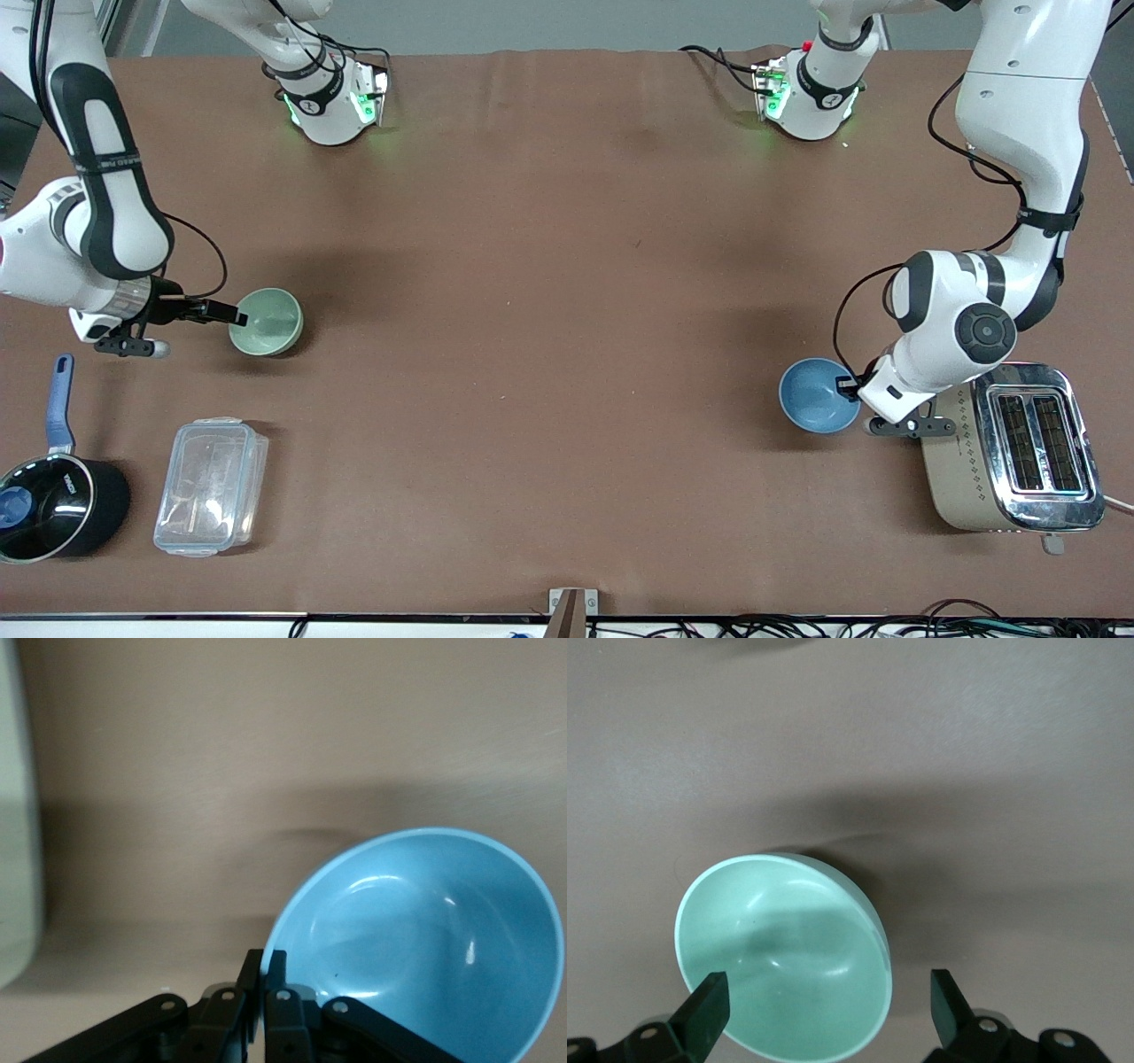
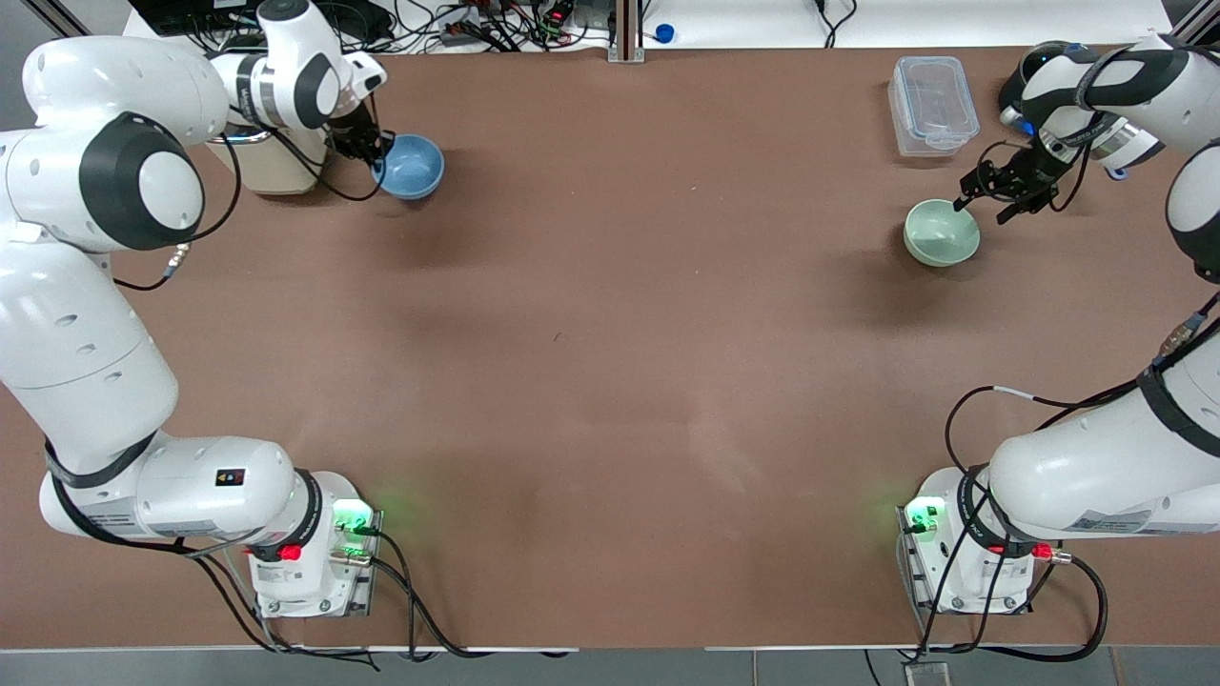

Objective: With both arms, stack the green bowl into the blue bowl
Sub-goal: 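Slide the blue bowl with the left gripper while the right gripper lifts the green bowl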

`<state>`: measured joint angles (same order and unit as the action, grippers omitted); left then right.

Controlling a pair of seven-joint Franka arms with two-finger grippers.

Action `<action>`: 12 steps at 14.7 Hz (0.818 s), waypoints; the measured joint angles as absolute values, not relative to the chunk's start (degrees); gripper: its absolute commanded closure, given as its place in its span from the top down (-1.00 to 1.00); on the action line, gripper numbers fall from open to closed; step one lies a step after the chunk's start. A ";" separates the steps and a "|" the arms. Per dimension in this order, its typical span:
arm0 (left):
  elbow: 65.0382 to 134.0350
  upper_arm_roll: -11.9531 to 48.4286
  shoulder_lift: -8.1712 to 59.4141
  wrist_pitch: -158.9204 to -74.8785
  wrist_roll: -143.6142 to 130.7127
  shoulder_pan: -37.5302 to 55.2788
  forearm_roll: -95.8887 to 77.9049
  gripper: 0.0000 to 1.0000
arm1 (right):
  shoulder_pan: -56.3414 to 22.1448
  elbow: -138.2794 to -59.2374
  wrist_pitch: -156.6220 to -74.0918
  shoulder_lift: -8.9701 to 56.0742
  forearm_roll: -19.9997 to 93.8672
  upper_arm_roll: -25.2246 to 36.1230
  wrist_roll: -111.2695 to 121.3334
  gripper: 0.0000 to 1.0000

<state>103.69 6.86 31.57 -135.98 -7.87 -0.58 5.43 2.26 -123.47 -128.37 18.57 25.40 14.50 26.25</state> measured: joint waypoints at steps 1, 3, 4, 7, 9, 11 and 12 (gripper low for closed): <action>103.00 8.93 31.29 -134.59 -11.05 -0.54 5.43 -1.00 | 2.30 -123.60 -128.37 19.68 28.33 14.96 28.56 0.95; 101.25 13.89 30.63 -130.89 -19.11 -0.09 5.50 -1.00 | 2.38 -124.00 -128.37 21.63 33.65 15.56 32.62 0.77; 100.53 16.11 30.33 -129.70 -23.40 0.61 5.60 -1.00 | 2.40 -124.27 -128.37 22.36 35.47 15.65 34.17 0.55; 99.32 18.19 29.96 -128.94 -33.09 5.98 5.67 -1.00 | 2.40 -124.39 -128.43 23.36 37.09 15.68 35.83 -0.81; 98.72 18.27 29.97 -128.94 -38.65 9.78 5.67 -1.00 | 2.40 -124.36 -128.64 23.35 37.10 15.88 35.86 -0.99; 97.64 18.29 30.33 -128.94 -44.51 13.81 5.67 -1.00 | 2.40 -124.31 -128.71 23.32 37.12 16.31 35.94 -0.99; 96.93 18.29 30.76 -128.95 -47.30 15.86 5.67 -1.00 | 2.40 -124.27 -128.69 23.23 37.13 16.60 35.97 -1.00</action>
<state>96.93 18.29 30.76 -128.95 -47.30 15.86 5.67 2.40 -124.27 -128.69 23.23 37.13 16.60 35.97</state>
